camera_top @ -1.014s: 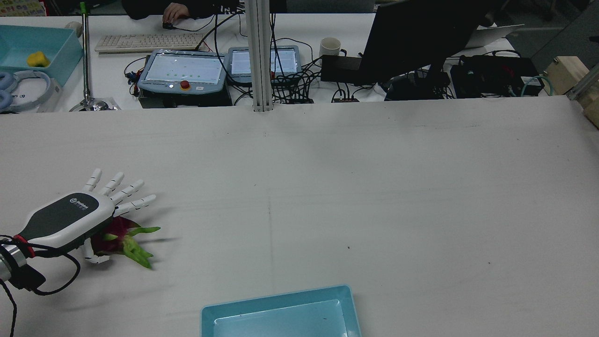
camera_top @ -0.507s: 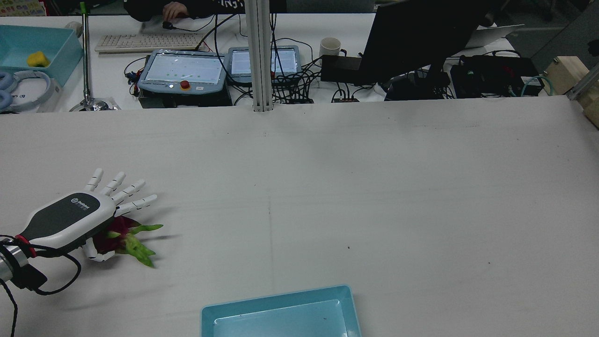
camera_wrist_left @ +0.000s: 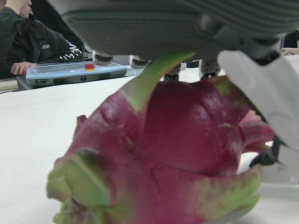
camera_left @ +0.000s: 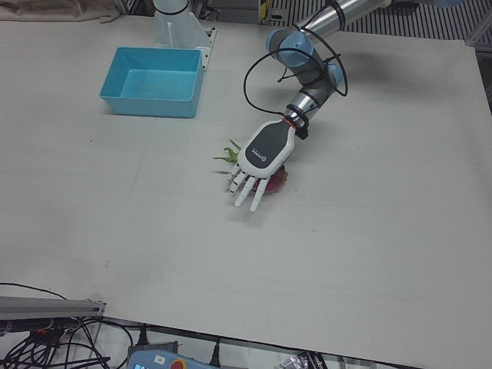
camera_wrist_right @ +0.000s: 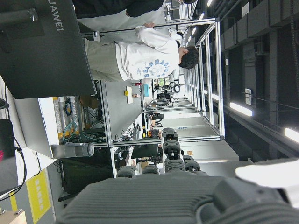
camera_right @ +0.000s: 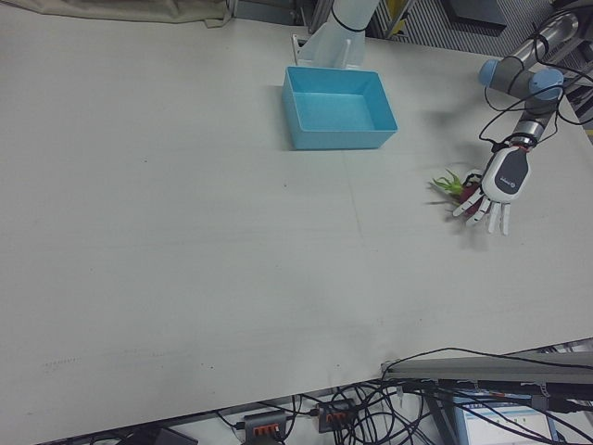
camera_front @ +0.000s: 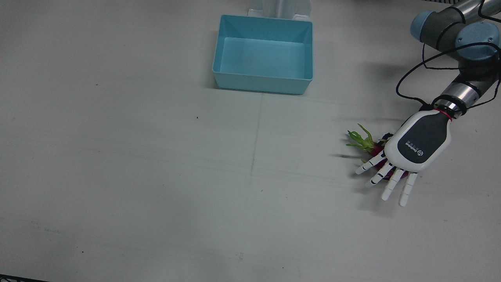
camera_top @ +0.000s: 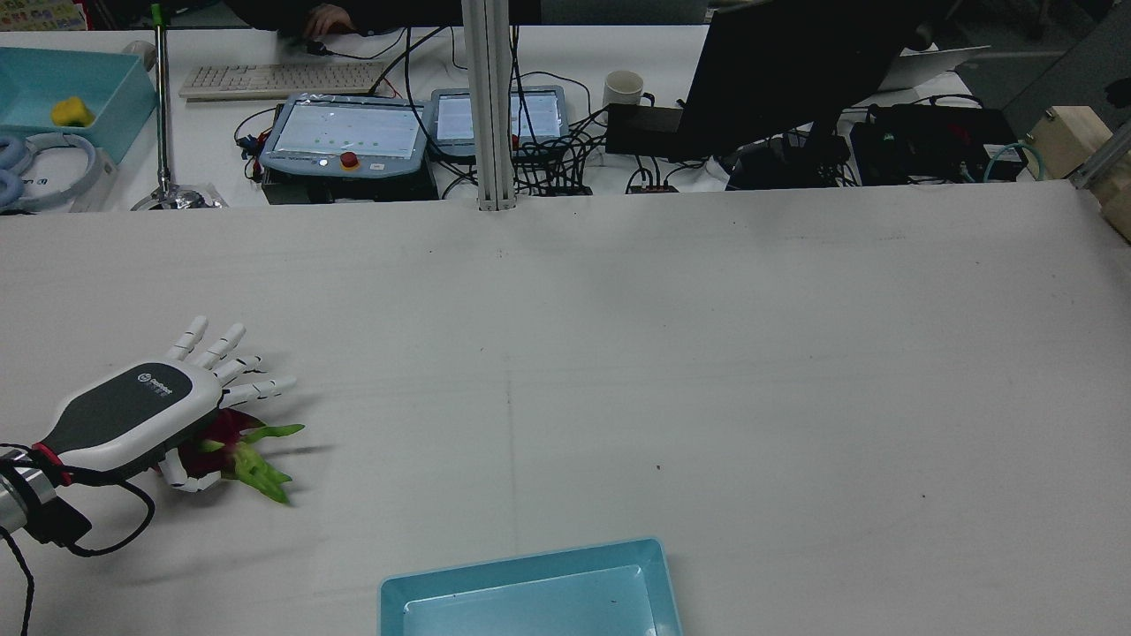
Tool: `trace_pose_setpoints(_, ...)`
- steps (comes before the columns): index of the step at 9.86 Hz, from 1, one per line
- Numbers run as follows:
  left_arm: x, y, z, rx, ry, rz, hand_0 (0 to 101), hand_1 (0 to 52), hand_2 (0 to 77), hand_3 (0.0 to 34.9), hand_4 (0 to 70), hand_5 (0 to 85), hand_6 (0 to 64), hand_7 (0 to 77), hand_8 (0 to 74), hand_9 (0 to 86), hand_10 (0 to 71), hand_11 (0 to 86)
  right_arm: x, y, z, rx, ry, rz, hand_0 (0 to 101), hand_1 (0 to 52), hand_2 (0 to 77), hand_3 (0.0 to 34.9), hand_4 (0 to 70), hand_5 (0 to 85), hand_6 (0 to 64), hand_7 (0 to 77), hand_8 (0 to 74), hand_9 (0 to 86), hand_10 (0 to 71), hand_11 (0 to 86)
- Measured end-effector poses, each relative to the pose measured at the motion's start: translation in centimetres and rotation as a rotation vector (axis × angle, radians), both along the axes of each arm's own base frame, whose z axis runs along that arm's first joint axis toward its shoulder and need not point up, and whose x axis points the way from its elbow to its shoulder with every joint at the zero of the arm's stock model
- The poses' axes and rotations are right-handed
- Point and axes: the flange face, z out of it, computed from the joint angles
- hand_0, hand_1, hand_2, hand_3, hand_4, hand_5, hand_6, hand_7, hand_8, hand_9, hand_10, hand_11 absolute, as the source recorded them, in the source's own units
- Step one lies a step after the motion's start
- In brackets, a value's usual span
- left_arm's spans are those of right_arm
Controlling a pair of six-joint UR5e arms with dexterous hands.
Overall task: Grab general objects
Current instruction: 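Close the left hand fingers around the dragon fruit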
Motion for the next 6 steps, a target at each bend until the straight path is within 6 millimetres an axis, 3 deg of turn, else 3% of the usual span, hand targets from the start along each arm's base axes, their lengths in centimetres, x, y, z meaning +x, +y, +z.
trace_pose_setpoints(1,0.06,-0.03,0.23,-0.002,-0.004,0.000,60,0.0,45.3,14.3,16.9,14.7,1.1,30.0,1.1,1.1,1.1,1.1,0.00,0.00,0.00,0.000,0.000,0.000,0,5.4,1.6,0.0,0.0,1.1,0.0,0.0,0.0,0.5,0.0,0.5)
trace_pose_setpoints(2,0.08,-0.05,0.34,-0.003,-0.005,0.000,60,0.0,45.3,14.3,16.9,14.7,1.1,30.0,1.1,1.1,1.1,1.1,0.00,0.00,0.00,0.000,0.000,0.000,0,5.4,1.6,0.0,0.0,0.5,0.0,0.0,0.0,0.5,0.0,0.5)
trace_pose_setpoints(3,0.09,-0.05,0.36,-0.003,-0.005,0.000,60,0.0,45.8,5.3,16.4,14.7,6.0,31.6,1.1,1.1,1.1,1.1,0.00,0.00,0.00,0.000,0.000,0.000,0,5.4,1.6,0.0,0.0,0.5,0.0,0.0,0.0,0.5,0.0,0.5)
trace_pose_setpoints(4,0.09,-0.05,0.34,-0.002,-0.005,0.000,59,0.0,45.8,1.1,14.7,14.7,6.5,31.1,1.1,1.1,1.1,1.1,0.00,0.00,0.00,0.000,0.000,0.000,0,5.4,1.6,0.0,0.0,0.5,0.0,0.0,0.0,0.5,0.0,0.5)
trace_pose_setpoints(6,0.09,-0.05,0.27,-0.001,-0.004,0.000,59,0.0,45.8,0.0,8.2,16.9,6.5,25.6,4.4,1.1,1.1,1.1,0.00,0.00,0.00,0.000,0.000,0.000,0,5.4,1.6,0.0,0.0,0.5,0.0,0.0,0.0,0.5,0.0,0.5)
